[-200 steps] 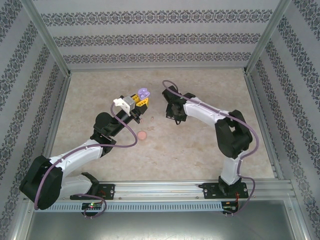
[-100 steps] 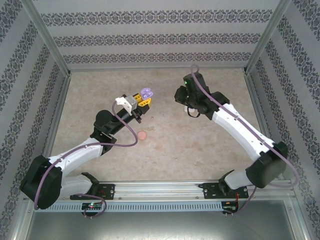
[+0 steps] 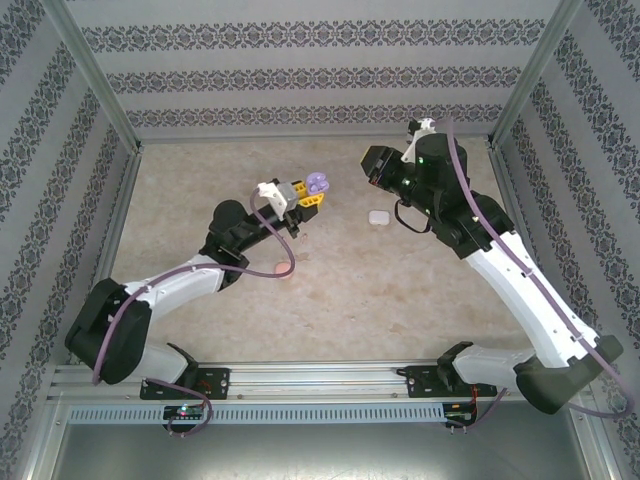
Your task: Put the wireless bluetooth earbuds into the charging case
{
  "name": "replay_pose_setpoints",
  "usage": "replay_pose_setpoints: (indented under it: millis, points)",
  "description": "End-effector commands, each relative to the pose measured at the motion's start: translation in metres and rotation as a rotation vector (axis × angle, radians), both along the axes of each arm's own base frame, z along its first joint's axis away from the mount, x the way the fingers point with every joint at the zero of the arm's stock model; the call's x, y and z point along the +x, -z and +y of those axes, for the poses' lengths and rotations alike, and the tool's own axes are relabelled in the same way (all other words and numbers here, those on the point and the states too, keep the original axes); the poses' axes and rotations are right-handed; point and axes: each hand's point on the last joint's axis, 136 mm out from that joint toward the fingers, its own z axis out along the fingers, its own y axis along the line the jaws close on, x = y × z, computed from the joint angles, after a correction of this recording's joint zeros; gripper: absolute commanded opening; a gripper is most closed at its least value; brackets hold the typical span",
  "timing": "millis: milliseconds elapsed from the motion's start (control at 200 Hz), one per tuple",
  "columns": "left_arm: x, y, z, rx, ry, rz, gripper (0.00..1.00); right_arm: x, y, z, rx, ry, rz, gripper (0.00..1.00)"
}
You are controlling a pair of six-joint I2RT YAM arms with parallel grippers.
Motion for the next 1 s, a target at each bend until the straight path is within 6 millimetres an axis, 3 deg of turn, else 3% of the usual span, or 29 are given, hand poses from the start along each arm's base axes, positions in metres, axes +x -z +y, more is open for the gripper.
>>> replay_pose_setpoints:
  millis: [0,345,994]
  points:
    - [-0.005,-0.02,-0.017,0.009,0.06,-0.08,0.0,-0.008,-0.02,0.006,0.057,-0.043,-0.056,0.2]
    - [0.0,-0.023,-0.042,-0.002,0.104,-0.07,0.0,-0.017,-0.008,0.027,0.078,-0.081,-0.077,0.19]
    - [-0.006,-0.027,-0.046,-0.002,0.12,-0.07,0.0,-0.008,0.017,0.045,0.07,-0.079,-0.039,0.19]
